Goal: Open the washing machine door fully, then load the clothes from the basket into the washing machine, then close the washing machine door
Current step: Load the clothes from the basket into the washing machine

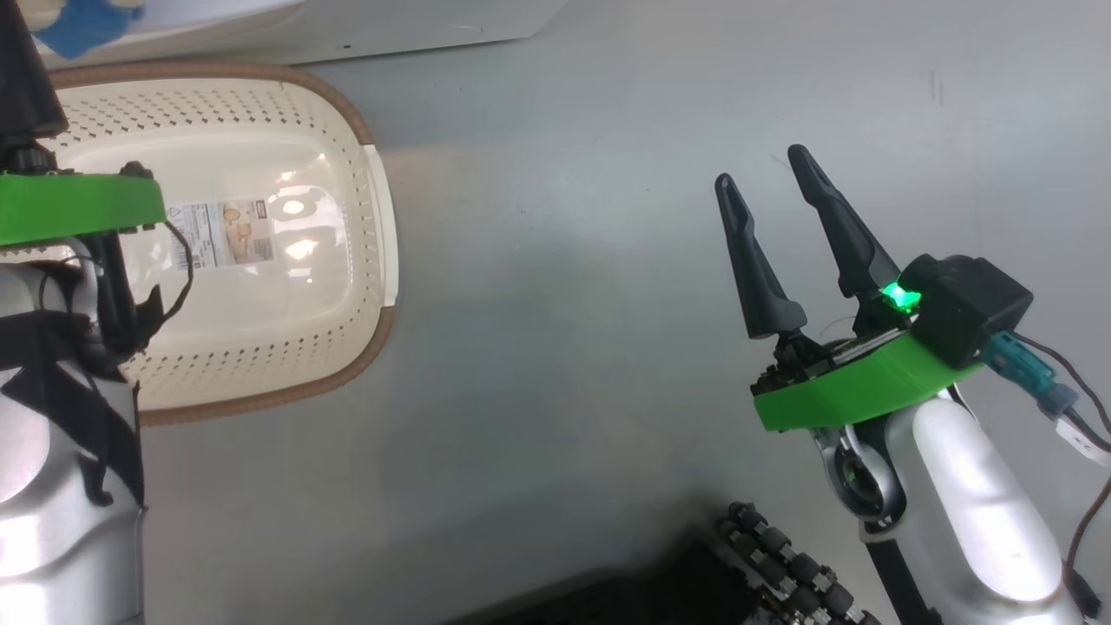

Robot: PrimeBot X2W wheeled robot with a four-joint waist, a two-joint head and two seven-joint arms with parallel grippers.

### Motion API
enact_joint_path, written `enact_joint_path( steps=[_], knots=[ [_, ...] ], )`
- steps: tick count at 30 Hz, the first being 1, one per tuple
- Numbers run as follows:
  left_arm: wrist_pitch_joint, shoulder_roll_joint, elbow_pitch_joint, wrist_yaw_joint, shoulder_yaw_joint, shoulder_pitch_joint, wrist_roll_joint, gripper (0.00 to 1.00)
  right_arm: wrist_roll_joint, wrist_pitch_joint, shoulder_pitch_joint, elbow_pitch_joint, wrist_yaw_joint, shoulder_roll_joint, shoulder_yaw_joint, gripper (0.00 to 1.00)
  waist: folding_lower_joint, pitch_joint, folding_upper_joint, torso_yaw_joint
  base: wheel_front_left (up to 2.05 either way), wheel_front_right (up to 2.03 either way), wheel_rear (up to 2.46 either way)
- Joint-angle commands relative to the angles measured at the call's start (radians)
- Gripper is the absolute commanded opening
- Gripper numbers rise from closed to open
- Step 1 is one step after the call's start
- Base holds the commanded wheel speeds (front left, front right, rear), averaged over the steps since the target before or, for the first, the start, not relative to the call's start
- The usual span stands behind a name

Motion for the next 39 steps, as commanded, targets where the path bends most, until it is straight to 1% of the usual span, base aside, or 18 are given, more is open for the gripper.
enact_joint_path(
  steps=[1,4,8,14,23,25,27,28,35,39],
  knots=[
    [-0.006,0.025,-0.041,-0.003,0.014,0.028,0.005,0.00,0.001,-0.006,0.021,-0.024,0.002,-0.007,0.017,1.00,0.0000,-0.005,0.0000,0.000,0.00,0.00,0.00],
    [-0.006,0.036,-0.052,-0.004,0.003,0.023,0.008,0.00,0.006,-0.006,0.024,-0.023,0.002,-0.007,0.023,1.00,0.0000,-0.016,0.0000,-0.005,0.00,0.00,0.00],
    [0.013,0.069,-0.045,-0.005,-0.001,-0.009,0.014,0.00,0.019,-0.006,0.029,-0.020,0.002,-0.007,0.036,1.00,0.0000,-0.029,0.0000,-0.024,0.00,0.00,0.00],
    [0.066,0.117,0.002,-0.006,-0.017,-0.105,0.030,0.00,0.038,-0.006,0.046,-0.015,0.002,-0.007,0.058,1.00,0.0000,-0.046,0.0000,-0.062,0.00,0.00,0.00],
    [0.101,0.159,0.158,0.000,-0.049,-0.283,0.058,0.00,0.045,-0.006,0.078,-0.005,0.002,-0.007,0.081,1.00,0.0000,-0.070,0.0000,-0.105,0.00,0.00,0.00],
    [0.102,0.174,0.223,0.002,-0.058,-0.340,0.067,0.00,0.043,-0.006,0.089,-0.001,0.002,-0.007,0.086,1.00,0.0000,-0.079,0.0000,-0.113,0.00,0.00,0.00],
    [0.102,0.183,0.268,0.005,-0.062,-0.378,0.072,0.00,0.042,-0.006,0.097,0.001,0.002,-0.007,0.091,1.00,0.0000,-0.085,0.0000,-0.119,0.00,0.00,0.00],
    [0.102,0.183,0.268,0.005,-0.062,-0.378,0.072,0.00,0.042,-0.006,0.097,0.001,0.002,-0.007,0.091,1.00,0.0000,-0.085,0.0000,-0.119,0.00,0.00,0.00],
    [0.085,0.207,0.417,0.010,-0.083,-0.523,0.085,0.00,0.032,-0.006,0.132,0.008,0.002,-0.007,0.099,1.00,0.0000,-0.088,0.0000,-0.134,0.00,0.00,0.00],
    [0.074,0.214,0.504,0.008,-0.078,-0.600,0.069,0.00,0.026,-0.006,0.148,0.007,0.002,-0.007,0.097,1.00,0.0000,-0.077,0.0000,-0.144,0.00,0.00,0.00]
  ],
)
